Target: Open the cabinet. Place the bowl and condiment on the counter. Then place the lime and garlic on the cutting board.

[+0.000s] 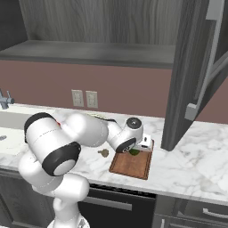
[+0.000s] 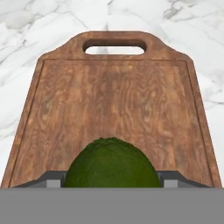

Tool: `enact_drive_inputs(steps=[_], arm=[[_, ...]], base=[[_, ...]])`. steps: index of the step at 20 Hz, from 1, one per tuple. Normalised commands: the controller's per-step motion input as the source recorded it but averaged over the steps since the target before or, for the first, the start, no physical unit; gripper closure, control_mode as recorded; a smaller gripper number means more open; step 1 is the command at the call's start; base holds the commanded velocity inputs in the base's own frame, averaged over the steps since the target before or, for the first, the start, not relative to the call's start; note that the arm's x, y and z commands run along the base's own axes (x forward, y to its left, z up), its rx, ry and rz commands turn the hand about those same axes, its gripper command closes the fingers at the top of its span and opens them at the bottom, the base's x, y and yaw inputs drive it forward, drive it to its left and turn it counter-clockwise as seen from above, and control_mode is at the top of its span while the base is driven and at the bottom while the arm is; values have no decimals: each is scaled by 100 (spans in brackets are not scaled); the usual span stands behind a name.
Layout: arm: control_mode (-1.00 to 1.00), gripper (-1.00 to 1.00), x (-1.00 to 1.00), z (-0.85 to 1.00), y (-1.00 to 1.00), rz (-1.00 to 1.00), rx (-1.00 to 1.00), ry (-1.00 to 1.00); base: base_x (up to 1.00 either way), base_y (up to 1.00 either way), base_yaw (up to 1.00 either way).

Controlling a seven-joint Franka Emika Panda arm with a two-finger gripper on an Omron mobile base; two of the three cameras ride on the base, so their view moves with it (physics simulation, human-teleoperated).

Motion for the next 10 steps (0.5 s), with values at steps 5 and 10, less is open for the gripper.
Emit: enact_drive_inputs(steps=[5,10], arm=[[-100,-100,0,-2,-2,0,0,0],[-100,-100,0,-2,-7,0,0,-1]], base=[[0,0,0],[0,0,0]])
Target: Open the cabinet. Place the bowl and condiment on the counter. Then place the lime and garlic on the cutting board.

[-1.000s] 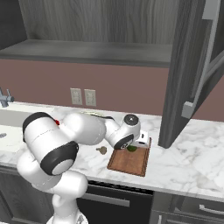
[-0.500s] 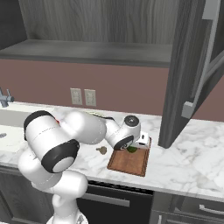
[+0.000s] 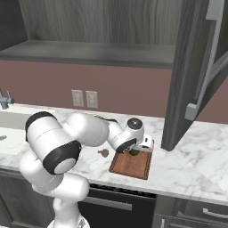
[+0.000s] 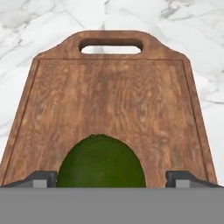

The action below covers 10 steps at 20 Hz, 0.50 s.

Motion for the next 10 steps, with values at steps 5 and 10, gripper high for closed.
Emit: enact_drive_inputs(steps=[5,10], arm=[[-100,-100,-12,32,0,0,0,-10],[-100,-100,-39,59,19,0,0,-14]], base=[[0,0,0],[0,0,0]])
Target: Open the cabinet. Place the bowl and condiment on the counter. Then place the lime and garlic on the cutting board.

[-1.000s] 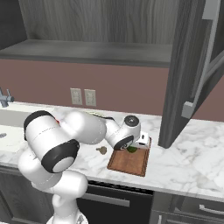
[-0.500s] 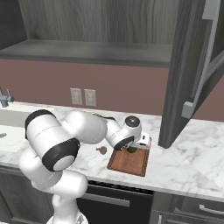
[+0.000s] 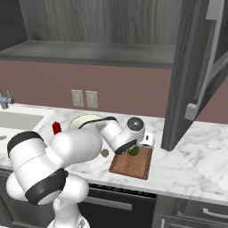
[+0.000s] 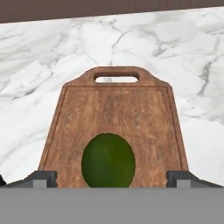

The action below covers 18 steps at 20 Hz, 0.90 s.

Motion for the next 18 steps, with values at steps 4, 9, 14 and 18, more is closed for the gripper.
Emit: enact_drive_inputs(steps=[4,9,14,18], arm=[[-100,-100,-50,51,45,-3,0,-7],[-100,-100,-42,38,59,-10,0,0],[-100,-100,-49,45,35,-13,0,0],[-100,-100,-44,47,21,-13,0,0]], base=[[0,0,0],[0,0,0],[0,0,0],[0,0,0]])
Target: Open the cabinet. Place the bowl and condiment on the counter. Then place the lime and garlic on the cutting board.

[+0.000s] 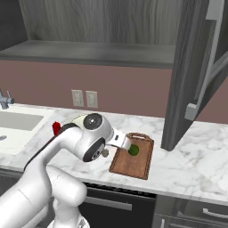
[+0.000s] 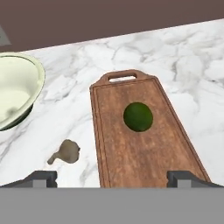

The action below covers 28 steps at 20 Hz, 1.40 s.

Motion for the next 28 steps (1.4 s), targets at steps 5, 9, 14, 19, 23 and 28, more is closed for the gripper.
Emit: enact_drive_inputs(steps=[5,9,14,19,23,28], arm=[[-100,-100,-32,39,22,-12,0,0],[-100,-100,-14,29,35,-7,0,0],[-100,-100,-4,23,28,-3,0,9],[-100,-100,-3,16,15,0,0,16],[-100,-100,-8,7,9,0,0,16],[-100,-100,-6,0,8,0,0,11]], base=[[0,0,0],[0,0,0],[0,0,0],[0,0,0],[0,0,0],[0,0,0]])
